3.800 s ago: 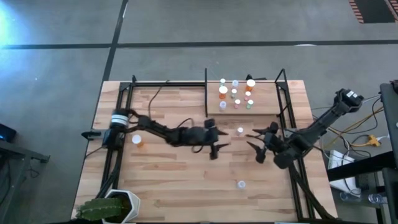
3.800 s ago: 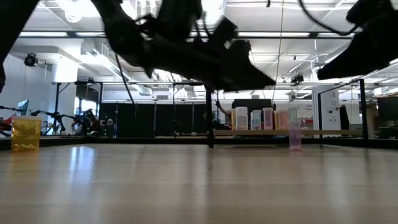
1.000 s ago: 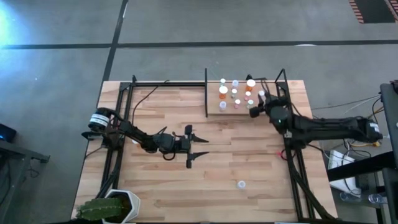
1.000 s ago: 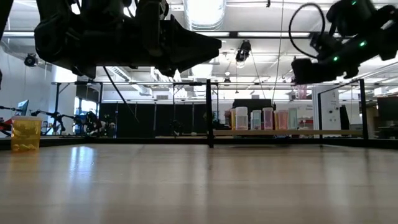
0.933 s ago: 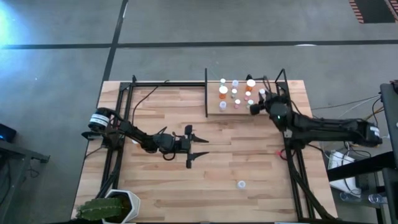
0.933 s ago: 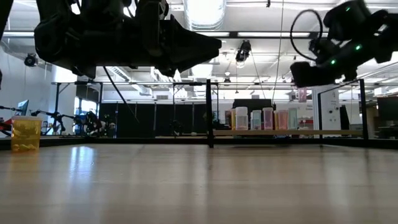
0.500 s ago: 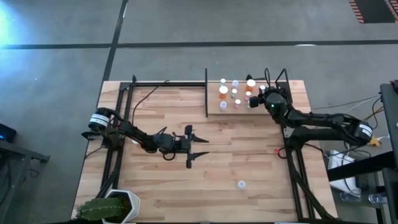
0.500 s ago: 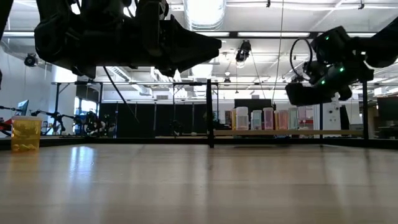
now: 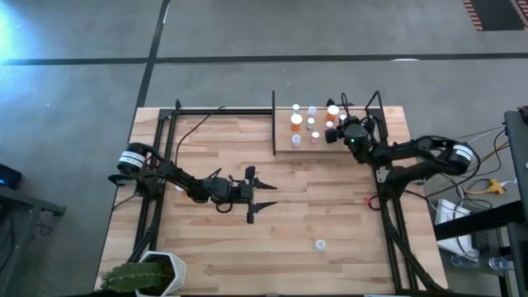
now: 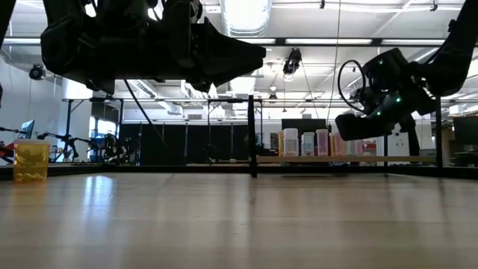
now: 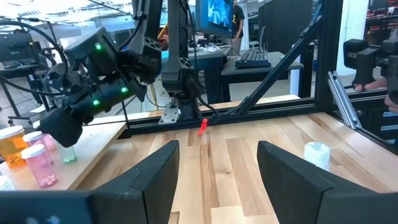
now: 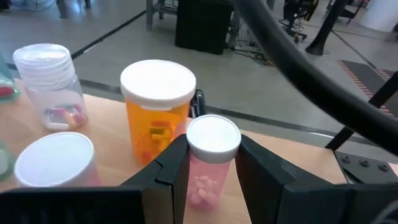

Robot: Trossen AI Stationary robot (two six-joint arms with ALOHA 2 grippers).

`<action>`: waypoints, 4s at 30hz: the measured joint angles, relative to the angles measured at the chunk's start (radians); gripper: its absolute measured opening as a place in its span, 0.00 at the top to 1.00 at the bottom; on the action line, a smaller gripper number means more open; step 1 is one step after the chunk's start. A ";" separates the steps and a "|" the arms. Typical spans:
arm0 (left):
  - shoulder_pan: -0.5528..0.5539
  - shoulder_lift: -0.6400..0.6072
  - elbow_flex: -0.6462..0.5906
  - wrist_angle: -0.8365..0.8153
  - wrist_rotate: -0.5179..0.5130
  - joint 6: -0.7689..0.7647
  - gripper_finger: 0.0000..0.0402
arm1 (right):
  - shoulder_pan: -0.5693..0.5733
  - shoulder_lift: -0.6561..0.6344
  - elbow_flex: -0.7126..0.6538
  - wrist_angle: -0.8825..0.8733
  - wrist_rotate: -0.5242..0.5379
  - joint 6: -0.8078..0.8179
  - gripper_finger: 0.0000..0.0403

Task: Pick and place medicine bottles onto shelf by color
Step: Put the pink pill bottle on the shelf, then put the blue pill bottle on the shelf

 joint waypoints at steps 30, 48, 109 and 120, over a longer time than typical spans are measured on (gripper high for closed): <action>0.000 0.000 0.000 -0.012 0.000 0.000 0.50 | 0.001 -0.178 0.000 -0.046 0.030 -0.059 0.40; 0.000 0.000 0.000 -0.016 0.000 0.000 0.50 | 0.261 -0.587 0.211 -1.150 -0.078 0.202 0.45; -0.003 0.000 0.002 -0.016 0.000 -0.004 0.50 | 0.802 -0.429 -0.216 -0.480 0.158 0.382 0.48; -0.003 0.000 0.002 -0.016 0.000 -0.004 0.50 | 0.744 -0.429 -0.216 -0.468 0.155 0.382 0.48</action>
